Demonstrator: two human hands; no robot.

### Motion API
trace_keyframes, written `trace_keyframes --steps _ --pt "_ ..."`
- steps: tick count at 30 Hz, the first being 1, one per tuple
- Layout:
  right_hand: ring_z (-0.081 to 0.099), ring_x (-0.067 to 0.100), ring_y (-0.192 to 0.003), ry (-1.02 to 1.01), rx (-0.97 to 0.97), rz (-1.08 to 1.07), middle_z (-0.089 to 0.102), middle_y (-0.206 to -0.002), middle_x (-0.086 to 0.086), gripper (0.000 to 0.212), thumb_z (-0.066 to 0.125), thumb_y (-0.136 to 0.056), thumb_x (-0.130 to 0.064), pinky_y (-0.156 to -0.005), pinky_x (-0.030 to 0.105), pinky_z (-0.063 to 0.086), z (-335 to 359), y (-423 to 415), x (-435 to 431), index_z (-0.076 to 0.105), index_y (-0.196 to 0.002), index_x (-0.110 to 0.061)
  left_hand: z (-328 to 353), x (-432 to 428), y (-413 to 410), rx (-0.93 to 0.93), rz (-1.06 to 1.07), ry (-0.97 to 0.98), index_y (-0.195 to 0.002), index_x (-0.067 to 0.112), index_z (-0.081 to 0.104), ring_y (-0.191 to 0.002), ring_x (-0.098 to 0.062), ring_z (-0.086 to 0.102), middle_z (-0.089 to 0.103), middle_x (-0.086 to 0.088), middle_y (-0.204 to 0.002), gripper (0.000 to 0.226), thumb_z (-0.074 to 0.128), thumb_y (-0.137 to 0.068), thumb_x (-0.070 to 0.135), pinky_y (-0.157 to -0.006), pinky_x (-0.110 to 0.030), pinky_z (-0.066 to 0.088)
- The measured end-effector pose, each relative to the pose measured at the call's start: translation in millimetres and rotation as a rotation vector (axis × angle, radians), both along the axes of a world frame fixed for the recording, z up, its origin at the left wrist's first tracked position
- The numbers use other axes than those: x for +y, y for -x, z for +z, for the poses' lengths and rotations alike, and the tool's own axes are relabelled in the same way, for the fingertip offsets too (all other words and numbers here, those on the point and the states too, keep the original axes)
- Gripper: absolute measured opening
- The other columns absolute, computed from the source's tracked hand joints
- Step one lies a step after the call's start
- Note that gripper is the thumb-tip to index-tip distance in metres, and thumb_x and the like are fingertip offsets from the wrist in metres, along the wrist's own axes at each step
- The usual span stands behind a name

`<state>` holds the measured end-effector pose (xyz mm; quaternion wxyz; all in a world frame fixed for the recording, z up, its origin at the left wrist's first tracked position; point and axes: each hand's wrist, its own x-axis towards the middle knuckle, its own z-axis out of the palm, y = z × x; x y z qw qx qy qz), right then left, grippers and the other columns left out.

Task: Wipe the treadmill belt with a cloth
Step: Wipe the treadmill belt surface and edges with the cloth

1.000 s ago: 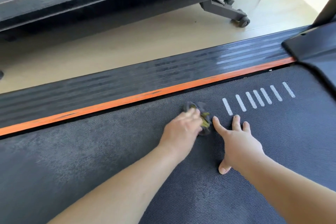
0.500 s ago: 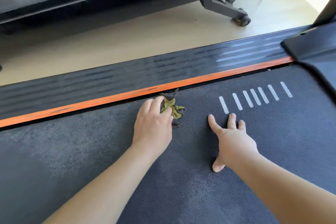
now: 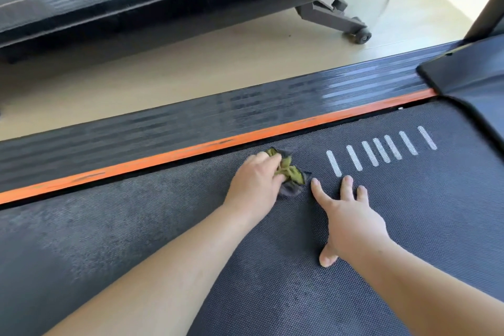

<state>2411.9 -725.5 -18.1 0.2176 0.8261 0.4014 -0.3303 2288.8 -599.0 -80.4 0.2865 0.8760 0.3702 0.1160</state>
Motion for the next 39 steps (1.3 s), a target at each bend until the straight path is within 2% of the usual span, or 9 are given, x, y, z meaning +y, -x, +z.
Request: trace_keyframes --steps 3,8,11,17,21,26,29,35,39 --pt "-0.014 0.042 -0.153 -0.010 0.000 0.004 -0.032 -0.163 0.012 0.157 0.098 -0.056 -0.043 -0.102 0.058 0.049 -0.8 0.2 -1.4 -0.028 -0.149 -0.052 0.9 -6.4 -6.3 0.012 0.121 0.020 -0.090 0.010 0.071 -0.094 -0.029 0.051 0.055 -0.006 -0.094 0.016 0.064 -0.096 0.024 -0.080 -0.041 0.045" --pt "-0.016 0.041 -0.153 -0.033 0.005 -0.003 -0.033 -0.162 0.012 0.153 0.097 -0.057 -0.042 -0.105 0.060 0.045 -1.8 -0.9 -2.7 -0.023 -0.152 -0.050 -0.8 -16.2 2.1 0.059 -0.217 -0.094 -0.085 0.009 0.065 -0.088 -0.028 0.048 0.048 -0.003 -0.088 0.018 0.062 -0.097 0.022 -0.073 -0.046 0.049" --pt "-0.016 0.042 -0.153 -0.031 0.022 -0.018 -0.033 -0.162 0.011 0.156 0.098 -0.056 -0.040 -0.105 0.063 0.044 -2.3 -2.1 -3.5 -0.027 -0.149 -0.053 -3.0 15.3 -7.2 0.028 0.054 -0.136 -0.080 0.006 0.066 -0.086 -0.029 0.050 0.050 -0.006 -0.086 0.021 0.063 -0.096 0.020 -0.070 -0.045 0.050" --pt "-0.015 0.042 -0.153 -0.058 0.009 -0.015 -0.032 -0.162 0.011 0.158 0.098 -0.054 -0.041 -0.104 0.063 0.045 -4.0 -2.0 -4.4 -0.027 -0.148 -0.054 2.6 -1.8 -7.6 -0.093 0.139 0.054 -0.124 0.011 0.071 -0.110 -0.024 0.055 0.063 -0.001 -0.109 0.037 0.054 -0.103 0.036 -0.099 -0.038 0.045" --pt "-0.014 0.042 -0.153 -0.055 0.000 -0.010 -0.031 -0.163 0.011 0.158 0.098 -0.053 -0.041 -0.103 0.063 0.046 -5.3 -2.3 -4.2 -0.027 -0.149 -0.054 5.9 -0.1 17.4 -0.074 -0.174 -0.148 -0.134 0.014 0.064 -0.124 -0.021 0.051 0.061 -0.001 -0.135 0.048 0.072 -0.091 0.035 -0.110 -0.031 0.035" --pt "-0.012 0.042 -0.153 -0.055 -0.015 -0.010 -0.030 -0.163 0.011 0.158 0.099 -0.052 -0.041 -0.102 0.061 0.047 -4.7 -1.7 -3.5 -0.026 -0.148 -0.055 0.7 10.4 15.8 0.022 -0.121 -0.280 -0.106 0.018 0.074 -0.104 -0.026 0.056 0.063 0.003 -0.114 0.018 0.072 -0.090 0.025 -0.089 -0.049 0.049" --pt "-0.012 0.040 -0.154 -0.072 -0.017 -0.004 -0.029 -0.164 0.009 0.157 0.098 -0.052 -0.043 -0.102 0.059 0.048 -2.3 -1.4 -5.7 -0.026 -0.148 -0.056 17.6 8.1 5.1 -0.149 -0.002 -0.212 -0.095 0.017 0.077 -0.099 -0.023 0.057 0.064 0.004 -0.105 0.012 0.066 -0.093 0.022 -0.089 -0.045 0.048" --pt "-0.010 0.021 -0.157 -0.224 -0.041 0.002 -0.023 -0.167 -0.008 0.148 0.093 -0.054 -0.051 -0.096 0.048 0.051 3.8 -1.9 -27.9 -0.016 -0.154 -0.052 72.1 -38.0 29.1 -0.470 0.173 -0.224 -0.106 0.017 0.081 -0.109 -0.019 0.056 0.063 0.000 -0.122 0.017 0.074 -0.090 0.016 -0.100 -0.024 0.041" --pt "-0.014 0.011 -0.155 -0.337 -0.016 -0.014 -0.028 -0.165 -0.011 0.134 0.087 -0.064 -0.058 -0.101 0.045 0.049 4.5 0.1 -52.4 -0.010 -0.156 -0.050 58.5 -93.4 47.9 -0.353 -0.116 0.056 -0.105 0.016 0.076 -0.105 -0.011 0.062 0.069 0.009 -0.110 0.015 0.067 -0.094 0.012 -0.096 -0.032 0.049"
